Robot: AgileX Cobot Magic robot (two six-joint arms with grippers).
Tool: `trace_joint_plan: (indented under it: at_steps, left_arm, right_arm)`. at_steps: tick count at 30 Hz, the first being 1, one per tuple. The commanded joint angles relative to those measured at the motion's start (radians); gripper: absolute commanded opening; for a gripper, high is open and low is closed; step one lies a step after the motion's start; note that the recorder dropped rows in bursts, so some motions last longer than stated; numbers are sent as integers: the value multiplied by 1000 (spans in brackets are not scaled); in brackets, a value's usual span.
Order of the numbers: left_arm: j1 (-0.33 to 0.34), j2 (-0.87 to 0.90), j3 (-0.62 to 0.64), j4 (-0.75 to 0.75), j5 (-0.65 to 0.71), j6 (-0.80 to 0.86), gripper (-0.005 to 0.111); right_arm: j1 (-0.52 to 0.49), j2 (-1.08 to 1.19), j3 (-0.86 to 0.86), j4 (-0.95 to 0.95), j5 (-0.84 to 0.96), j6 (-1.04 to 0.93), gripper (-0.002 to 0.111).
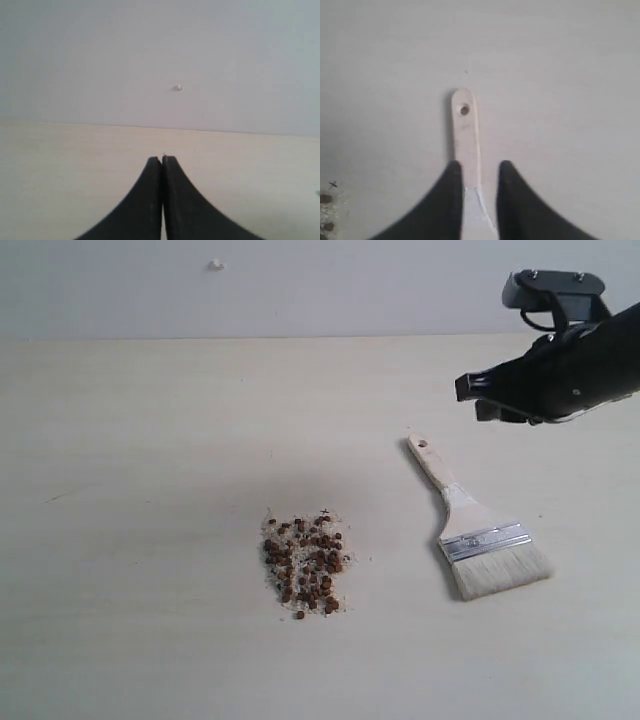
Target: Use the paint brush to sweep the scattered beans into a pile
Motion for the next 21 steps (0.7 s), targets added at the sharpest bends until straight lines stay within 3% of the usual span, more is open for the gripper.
trace_joint_plan:
  at_steps: [1, 8, 10, 14, 21]
  left_arm:
    - [-5, -6, 0, -4, -3, 4, 0]
    - [-5, -6, 0, -4, -3, 4, 0]
    - [-5, -6, 0, -4, -3, 4, 0]
    - [-5, -6, 0, -4, -3, 4, 0]
    - [-5, -6, 0, -4, -3, 4, 0]
  right_arm:
    - [-4, -136, 43, 23, -2, 3, 0]
    - [-4, -551, 398, 102, -275, -5, 0]
    - [-4, -693, 476, 98, -215, -4, 0]
    - [-4, -877, 499, 98, -110, -4, 0]
    - [-4, -1014, 499, 98, -114, -4, 0]
